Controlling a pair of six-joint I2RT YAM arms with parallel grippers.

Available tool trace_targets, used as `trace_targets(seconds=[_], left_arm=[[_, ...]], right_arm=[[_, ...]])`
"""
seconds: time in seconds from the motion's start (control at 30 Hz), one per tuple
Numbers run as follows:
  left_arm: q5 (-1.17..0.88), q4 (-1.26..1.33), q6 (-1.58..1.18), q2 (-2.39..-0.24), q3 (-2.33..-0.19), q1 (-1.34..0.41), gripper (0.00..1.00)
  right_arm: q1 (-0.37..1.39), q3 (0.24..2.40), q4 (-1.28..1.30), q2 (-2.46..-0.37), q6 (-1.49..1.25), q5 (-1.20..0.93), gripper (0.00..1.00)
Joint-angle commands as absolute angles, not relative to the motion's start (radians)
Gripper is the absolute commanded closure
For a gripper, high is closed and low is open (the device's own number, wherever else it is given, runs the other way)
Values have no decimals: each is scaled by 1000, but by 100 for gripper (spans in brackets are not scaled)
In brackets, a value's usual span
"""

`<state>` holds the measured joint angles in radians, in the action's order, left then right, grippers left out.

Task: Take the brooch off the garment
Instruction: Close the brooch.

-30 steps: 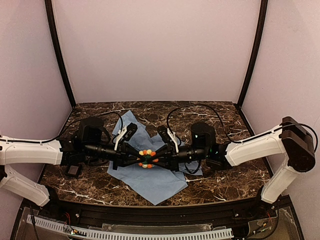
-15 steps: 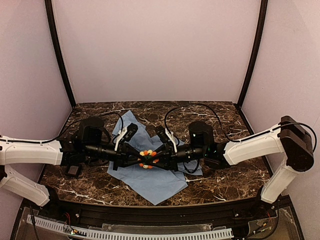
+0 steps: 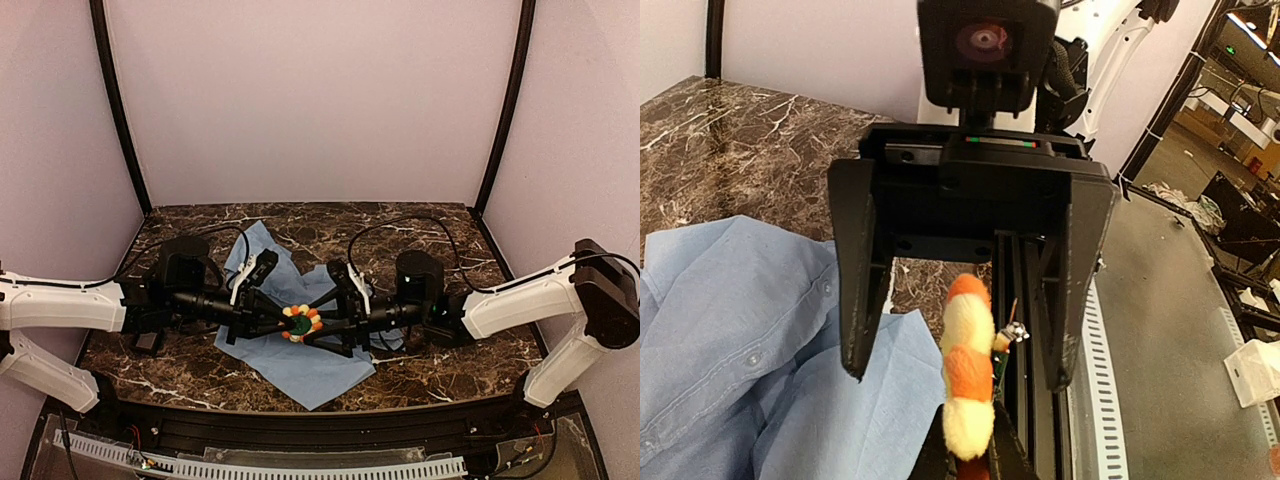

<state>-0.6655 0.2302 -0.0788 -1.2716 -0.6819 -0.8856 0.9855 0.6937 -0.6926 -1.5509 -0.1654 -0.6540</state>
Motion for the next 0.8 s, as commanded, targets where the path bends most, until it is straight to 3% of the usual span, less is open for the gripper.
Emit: trace_targets(seconds=[0.0, 0.3, 0.77], left_arm=[[-686, 256, -79, -1249, -689, -890, 99], [-799, 276, -68, -1275, -690, -890, 99], [-985, 333, -104, -1333, -699, -896, 99]], right_arm=[[991, 599, -846, -1486, -108, -729, 24], [992, 543, -951, -1469, -84, -755, 22], [1036, 655, -842, -1561, -10, -861, 43]])
